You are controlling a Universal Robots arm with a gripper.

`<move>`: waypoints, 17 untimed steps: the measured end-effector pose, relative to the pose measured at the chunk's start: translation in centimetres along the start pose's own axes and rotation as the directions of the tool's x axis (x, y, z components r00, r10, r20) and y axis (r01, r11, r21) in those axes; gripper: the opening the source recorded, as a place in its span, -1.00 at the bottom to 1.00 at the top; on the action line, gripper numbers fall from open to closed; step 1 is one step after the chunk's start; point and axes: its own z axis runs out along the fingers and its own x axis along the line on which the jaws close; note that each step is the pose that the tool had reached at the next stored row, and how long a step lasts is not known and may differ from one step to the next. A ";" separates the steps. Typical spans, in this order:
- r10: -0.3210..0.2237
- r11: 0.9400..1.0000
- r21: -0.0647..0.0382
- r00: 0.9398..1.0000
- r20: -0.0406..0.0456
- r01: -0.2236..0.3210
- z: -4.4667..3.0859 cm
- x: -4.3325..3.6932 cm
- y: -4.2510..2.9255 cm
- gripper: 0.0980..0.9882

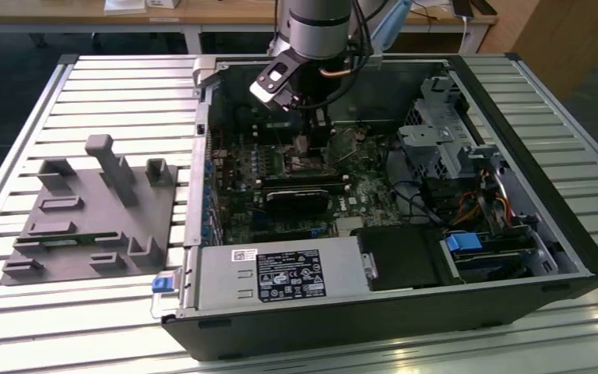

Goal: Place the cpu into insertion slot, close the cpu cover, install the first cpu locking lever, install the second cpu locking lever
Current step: 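Place the cpu into insertion slot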

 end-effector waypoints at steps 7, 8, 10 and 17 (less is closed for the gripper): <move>0.000 1.000 -0.012 1.000 0.000 0.000 0.80 0.04 -0.09 0.00; 0.000 1.000 -0.012 1.000 0.001 0.000 0.89 0.05 -0.11 0.00; 0.000 1.000 -0.012 1.000 0.001 0.000 1.17 0.07 -0.15 0.00; 0.000 1.000 -0.012 1.000 0.001 0.000 2.31 0.19 -0.33 0.00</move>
